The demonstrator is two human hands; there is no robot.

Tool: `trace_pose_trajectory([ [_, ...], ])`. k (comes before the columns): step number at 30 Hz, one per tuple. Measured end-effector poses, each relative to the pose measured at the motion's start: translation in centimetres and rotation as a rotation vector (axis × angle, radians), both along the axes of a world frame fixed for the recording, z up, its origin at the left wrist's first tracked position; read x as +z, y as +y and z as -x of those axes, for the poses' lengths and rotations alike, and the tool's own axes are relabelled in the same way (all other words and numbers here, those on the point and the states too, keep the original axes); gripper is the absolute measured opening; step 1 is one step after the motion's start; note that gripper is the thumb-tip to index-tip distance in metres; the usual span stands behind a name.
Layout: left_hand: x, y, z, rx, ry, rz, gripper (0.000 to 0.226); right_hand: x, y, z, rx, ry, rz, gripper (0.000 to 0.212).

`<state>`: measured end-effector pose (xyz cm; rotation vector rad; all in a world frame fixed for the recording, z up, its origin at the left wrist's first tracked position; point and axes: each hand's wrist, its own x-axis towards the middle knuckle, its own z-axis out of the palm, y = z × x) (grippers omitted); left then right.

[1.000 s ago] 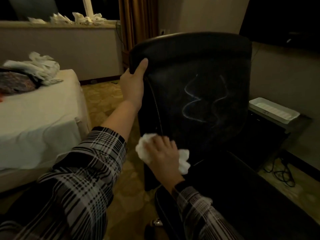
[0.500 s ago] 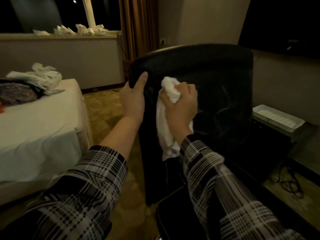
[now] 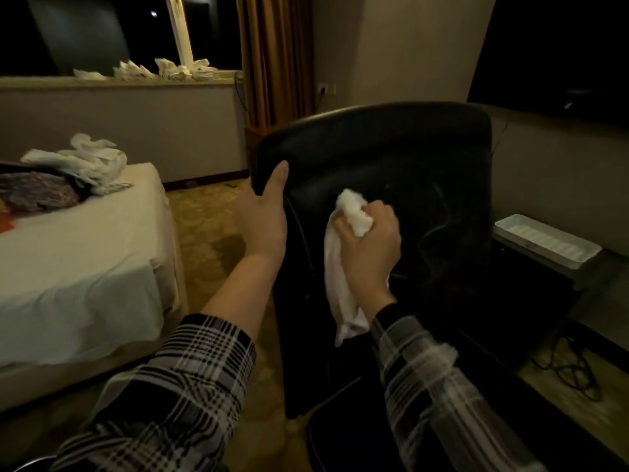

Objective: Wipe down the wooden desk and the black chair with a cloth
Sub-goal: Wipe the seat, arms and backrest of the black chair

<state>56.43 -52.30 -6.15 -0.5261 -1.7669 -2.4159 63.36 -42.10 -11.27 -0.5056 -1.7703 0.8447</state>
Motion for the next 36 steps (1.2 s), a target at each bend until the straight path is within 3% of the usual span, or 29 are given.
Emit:
trace_pose_trajectory([
  [4,0.1,0.3,0.1,0.048,0.004,0.033,0.008,2.7,6.6,1.1,-0.189,-0.067,0.311,0.022],
  [7,0.0,0.5,0.6,0.098,0.022,0.091,0.010,1.2,3.5,0.8,-0.238,-0.116,0.210,0.030],
  [10,-0.1,1.3,0.5,0.210,0.039,0.163,0.026,-2.3,-2.9,-0.7,-0.125,-0.062,0.146,0.031],
  [13,-0.3,2.5,-0.8,0.518,0.219,0.288,0.050,-3.7,-3.3,-1.0,-0.021,-0.005,0.173,0.020],
  [16,0.8,5.3,-1.4,0.719,0.552,0.741,0.069,-3.1,-0.9,-1.0,-0.017,0.005,0.101,0.020],
  [18,2.9,7.7,-1.2,0.718,0.730,1.050,0.072,-2.6,0.5,-1.2,-0.009,-0.015,0.072,0.022],
  [21,5.4,10.9,-0.4,0.668,0.800,1.316,0.059,-2.1,2.2,-1.2,-0.012,-0.031,0.102,0.025],
  [27,4.3,12.6,0.9,0.778,0.778,1.348,0.049,-0.9,5.6,0.1,0.029,-0.006,0.023,0.022],
  [31,3.9,12.9,1.5,0.807,0.789,1.345,0.048,0.6,11.3,1.1,-0.018,-0.124,-0.101,0.023],
  [36,3.5,13.4,1.8,0.849,0.806,1.312,0.047,2.5,14.8,1.9,-0.195,-0.117,0.165,0.026],
])
